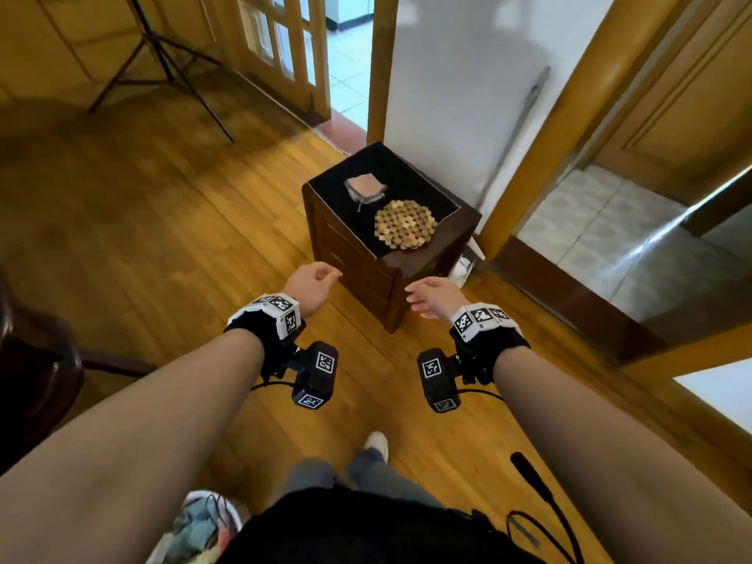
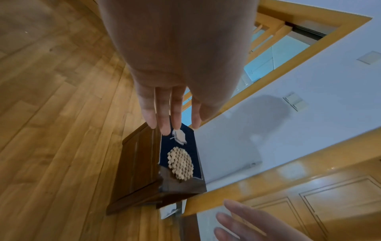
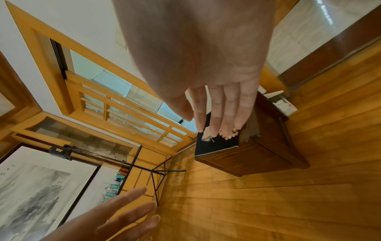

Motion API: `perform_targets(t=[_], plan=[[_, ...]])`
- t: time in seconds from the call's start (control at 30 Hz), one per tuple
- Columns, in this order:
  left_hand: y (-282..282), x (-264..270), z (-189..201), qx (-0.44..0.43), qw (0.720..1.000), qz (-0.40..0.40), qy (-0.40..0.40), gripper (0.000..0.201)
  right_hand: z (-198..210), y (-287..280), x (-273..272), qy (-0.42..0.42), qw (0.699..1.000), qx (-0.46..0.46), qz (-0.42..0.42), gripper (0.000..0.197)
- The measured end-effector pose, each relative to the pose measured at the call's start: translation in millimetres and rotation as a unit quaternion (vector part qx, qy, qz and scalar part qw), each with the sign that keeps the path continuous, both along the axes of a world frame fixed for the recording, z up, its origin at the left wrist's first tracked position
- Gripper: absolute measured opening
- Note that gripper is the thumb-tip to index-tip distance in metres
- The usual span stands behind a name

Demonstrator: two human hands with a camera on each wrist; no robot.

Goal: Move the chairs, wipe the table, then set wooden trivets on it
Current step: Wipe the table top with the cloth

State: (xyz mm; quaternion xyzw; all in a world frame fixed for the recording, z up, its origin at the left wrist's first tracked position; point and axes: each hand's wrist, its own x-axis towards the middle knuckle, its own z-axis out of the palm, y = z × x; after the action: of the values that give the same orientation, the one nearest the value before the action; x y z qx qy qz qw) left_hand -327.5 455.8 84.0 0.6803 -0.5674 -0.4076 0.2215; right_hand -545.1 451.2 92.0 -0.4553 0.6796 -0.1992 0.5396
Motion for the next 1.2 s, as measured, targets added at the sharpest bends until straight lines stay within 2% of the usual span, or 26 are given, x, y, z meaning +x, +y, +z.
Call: perform_targets(t=[0.17,0.3,0.4,0.5,0.67,0.93,1.1,1.2], plan=[[-105,14,-12,0.017,0.999,0.025,0.015,0.023,-1,-112,26,-0.005,0.999,0.034,0.032,0.032],[-195,37,-34,0.044,0.998,0.028,0.02,0.021,-21,-204,50,-0.017,0.997,0.06,0.05,0.023],[-264,57,-47,0.042,0.998,0.029,0.02,0.021,-36,-267,65,0.015,0.998,0.044,0.033,0.016],[-335,77,-51,0.071,0.997,0.009,0.024,0.027,-45,-330,81,0.052,0.996,0.068,0.011,0.013],[-422,86,-69,0.102,0.994,-0.016,0.018,0.027,-63,-397,96,0.09,0.992,0.087,-0.009,0.024],[-526,69,-136,0.16,0.986,-0.021,0.043,0.025,-142,-493,95,0.144,0.981,0.13,0.01,0.032],[-586,59,-207,0.179,0.979,-0.088,-0.033,0.026,-208,-548,85,0.164,0.976,0.143,0.005,0.033],[-621,49,-258,0.168,0.979,-0.089,-0.068,0.029,-259,-576,76,0.184,0.972,0.141,-0.033,0.037]])
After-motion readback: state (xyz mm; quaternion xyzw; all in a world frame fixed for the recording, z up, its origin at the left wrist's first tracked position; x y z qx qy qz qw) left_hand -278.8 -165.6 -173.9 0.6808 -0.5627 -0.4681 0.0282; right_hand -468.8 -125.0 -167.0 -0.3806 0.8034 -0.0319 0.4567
